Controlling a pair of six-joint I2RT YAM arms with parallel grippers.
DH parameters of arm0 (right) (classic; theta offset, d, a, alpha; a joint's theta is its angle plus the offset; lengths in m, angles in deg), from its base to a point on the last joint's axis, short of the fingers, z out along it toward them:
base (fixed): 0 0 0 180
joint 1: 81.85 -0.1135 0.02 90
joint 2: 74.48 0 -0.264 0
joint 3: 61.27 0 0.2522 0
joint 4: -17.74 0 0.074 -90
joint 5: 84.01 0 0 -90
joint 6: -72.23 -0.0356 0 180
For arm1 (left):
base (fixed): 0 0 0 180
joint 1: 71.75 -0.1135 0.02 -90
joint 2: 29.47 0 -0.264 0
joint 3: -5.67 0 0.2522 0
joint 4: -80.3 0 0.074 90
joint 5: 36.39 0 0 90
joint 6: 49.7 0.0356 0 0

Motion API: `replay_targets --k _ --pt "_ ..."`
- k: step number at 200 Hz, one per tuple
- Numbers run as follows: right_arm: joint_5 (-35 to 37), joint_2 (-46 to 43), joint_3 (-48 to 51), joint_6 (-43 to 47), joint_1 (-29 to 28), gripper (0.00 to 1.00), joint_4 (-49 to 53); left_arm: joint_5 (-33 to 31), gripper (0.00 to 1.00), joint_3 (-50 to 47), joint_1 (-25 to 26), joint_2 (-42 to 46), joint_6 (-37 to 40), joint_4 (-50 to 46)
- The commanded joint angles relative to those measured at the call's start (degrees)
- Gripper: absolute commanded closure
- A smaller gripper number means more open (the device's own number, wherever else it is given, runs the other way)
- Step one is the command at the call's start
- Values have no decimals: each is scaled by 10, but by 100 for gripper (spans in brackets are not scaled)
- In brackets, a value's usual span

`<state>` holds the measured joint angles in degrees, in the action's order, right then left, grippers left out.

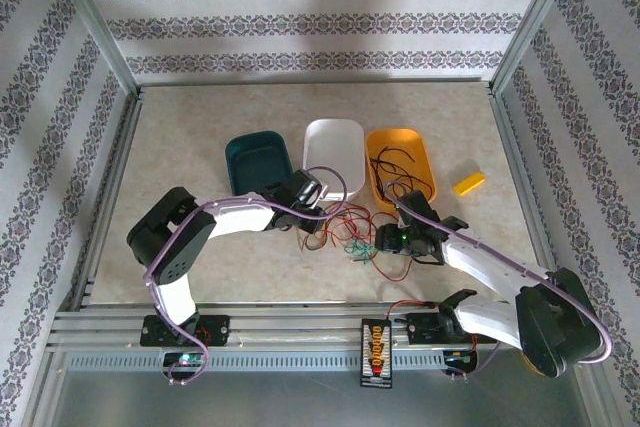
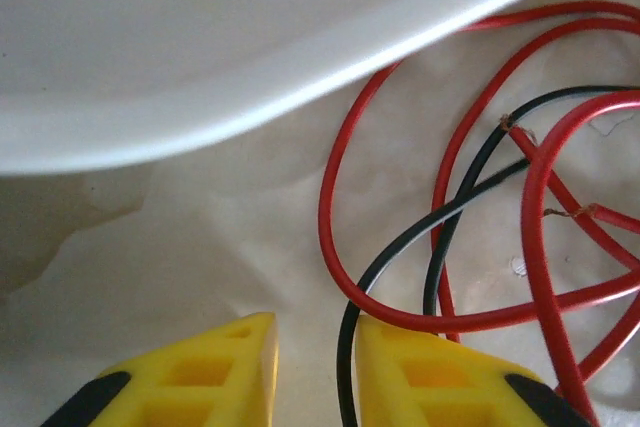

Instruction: Untangle the cables

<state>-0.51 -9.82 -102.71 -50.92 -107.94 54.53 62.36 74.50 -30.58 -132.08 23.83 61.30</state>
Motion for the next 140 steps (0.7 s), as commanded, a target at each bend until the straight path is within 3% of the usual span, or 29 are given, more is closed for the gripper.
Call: replay_targets --k 1,32,103,140 --pt "1 -10 1 -10 6 48 14 -8 79 18 5 -6 33 -48" --pt "1 -10 -1 -13 7 48 12 -14 100 16 7 -1 39 -60" --pt "5 16 -1 -27 0 49 -5 10 100 -21 2 142 25 -21" --pt "13 22 6 -42 0 50 -14 -4 100 -12 -6 213 42 -83"
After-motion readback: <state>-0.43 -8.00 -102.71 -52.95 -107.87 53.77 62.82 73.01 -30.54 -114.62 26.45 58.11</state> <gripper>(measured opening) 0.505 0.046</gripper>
